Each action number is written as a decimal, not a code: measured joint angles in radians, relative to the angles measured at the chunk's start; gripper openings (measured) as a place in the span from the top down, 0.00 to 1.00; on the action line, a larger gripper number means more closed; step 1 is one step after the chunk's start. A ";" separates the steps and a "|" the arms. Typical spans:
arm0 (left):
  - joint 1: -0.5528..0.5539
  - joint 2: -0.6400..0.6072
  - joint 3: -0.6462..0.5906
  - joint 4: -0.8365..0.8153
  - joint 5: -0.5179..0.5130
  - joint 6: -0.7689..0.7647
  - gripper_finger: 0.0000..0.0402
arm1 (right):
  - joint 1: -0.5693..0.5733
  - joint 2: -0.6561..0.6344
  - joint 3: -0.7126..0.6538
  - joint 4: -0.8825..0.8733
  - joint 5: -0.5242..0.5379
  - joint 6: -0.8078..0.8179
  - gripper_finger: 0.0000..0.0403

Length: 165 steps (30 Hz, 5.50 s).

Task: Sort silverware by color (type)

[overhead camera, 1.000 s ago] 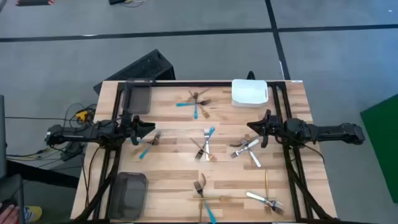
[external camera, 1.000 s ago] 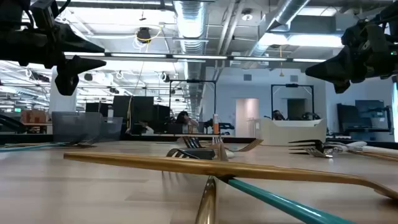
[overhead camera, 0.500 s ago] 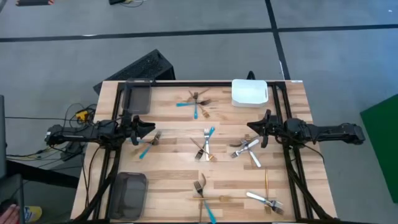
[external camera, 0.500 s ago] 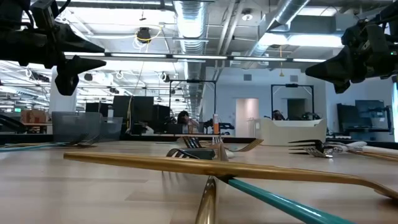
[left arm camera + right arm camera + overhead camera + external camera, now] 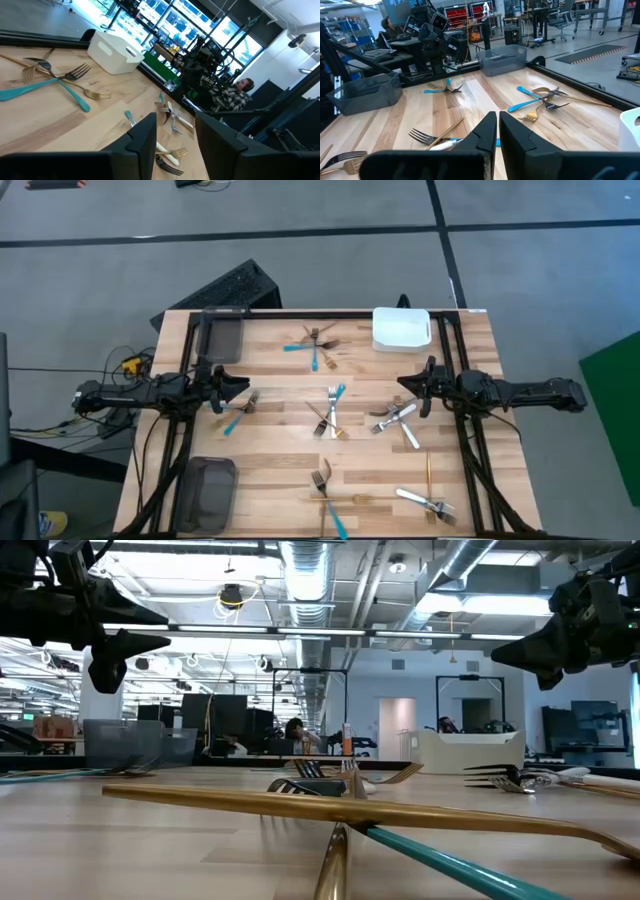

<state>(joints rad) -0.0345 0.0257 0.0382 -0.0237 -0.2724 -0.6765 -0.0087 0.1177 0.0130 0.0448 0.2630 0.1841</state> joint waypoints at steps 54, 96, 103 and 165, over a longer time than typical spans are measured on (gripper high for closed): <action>0.000 0.013 0.000 0.014 -0.207 0.163 0.69 | 0.000 0.000 0.000 0.000 0.000 0.000 0.88; 0.001 0.106 0.199 0.054 -0.031 0.284 0.69 | -0.033 0.028 -0.001 0.323 0.219 0.711 0.88; 0.001 0.237 0.365 -0.172 0.081 0.319 0.69 | 0.026 0.192 0.115 0.333 0.106 0.718 0.88; 0.078 1.151 0.724 -0.347 0.129 0.246 0.53 | -0.261 1.081 0.726 -0.921 -0.302 -0.164 0.61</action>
<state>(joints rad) 0.0438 1.1767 0.7625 -0.3709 -0.1439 -0.4310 -0.2695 1.1988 0.7390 -0.8757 -0.0385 0.0196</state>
